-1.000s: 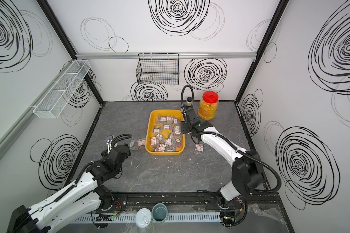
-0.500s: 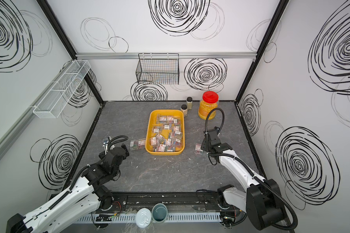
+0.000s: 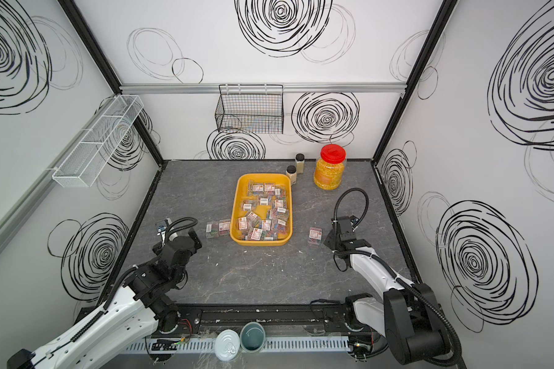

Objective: Take the paper clips out of the storage box
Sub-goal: Place the boxed paper clips at the center of the board.

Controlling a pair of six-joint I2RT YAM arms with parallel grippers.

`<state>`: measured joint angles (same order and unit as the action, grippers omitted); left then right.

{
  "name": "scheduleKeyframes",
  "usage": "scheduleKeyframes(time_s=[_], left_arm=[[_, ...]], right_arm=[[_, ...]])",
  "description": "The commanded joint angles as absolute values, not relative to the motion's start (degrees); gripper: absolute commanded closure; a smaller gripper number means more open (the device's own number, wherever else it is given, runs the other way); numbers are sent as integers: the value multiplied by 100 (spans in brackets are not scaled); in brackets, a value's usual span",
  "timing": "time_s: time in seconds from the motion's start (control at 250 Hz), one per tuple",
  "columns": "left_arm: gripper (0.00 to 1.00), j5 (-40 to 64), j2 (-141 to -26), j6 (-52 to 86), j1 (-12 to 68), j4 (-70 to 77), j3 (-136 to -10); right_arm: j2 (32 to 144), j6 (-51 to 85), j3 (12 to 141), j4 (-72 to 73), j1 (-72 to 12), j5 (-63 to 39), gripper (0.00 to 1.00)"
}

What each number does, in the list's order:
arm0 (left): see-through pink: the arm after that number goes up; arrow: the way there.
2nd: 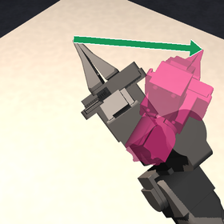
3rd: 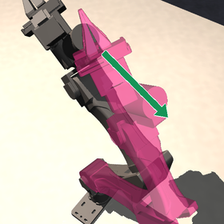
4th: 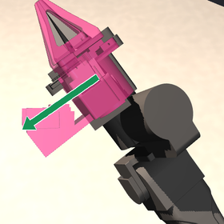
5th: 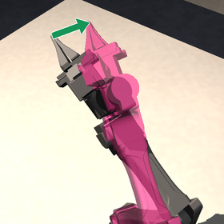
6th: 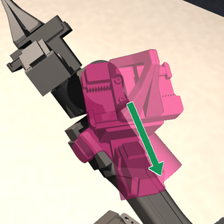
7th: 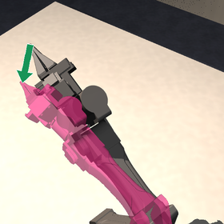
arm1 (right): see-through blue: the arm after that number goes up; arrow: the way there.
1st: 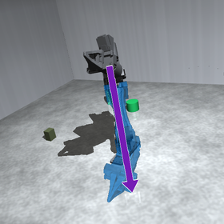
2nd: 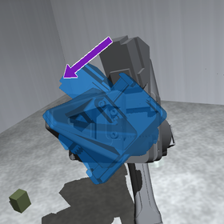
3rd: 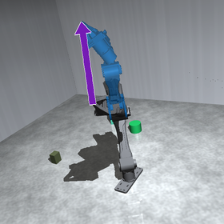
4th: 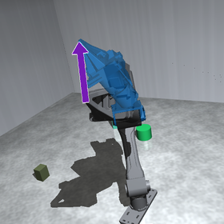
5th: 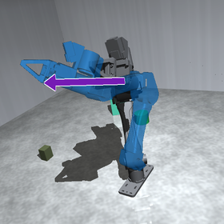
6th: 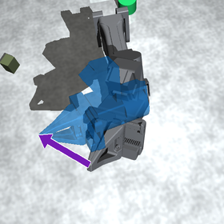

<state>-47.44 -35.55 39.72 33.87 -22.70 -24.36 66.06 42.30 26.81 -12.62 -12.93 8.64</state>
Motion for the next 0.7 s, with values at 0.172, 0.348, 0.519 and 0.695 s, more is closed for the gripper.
scheduleKeyframes(time_s=[0.172,0.348,0.519,0.695], left_arm=[[5,-4948,-3289,4123,3397,-2365,-2316],[3,-4930,-3167,4131,3381,-2383,-2281],[3,-4930,-3188,4140,3366,-2395,-2289],[3,-4928,-3200,4135,3364,-2404,-2299]], right_arm=[[7066,4346,2689,-691,-1288,648,73],[7296,4210,2747,-687,-1284,668,68],[7208,4134,2720,-702,-1286,533,51],[7166,4033,2741,-727,-1287,385,41]])
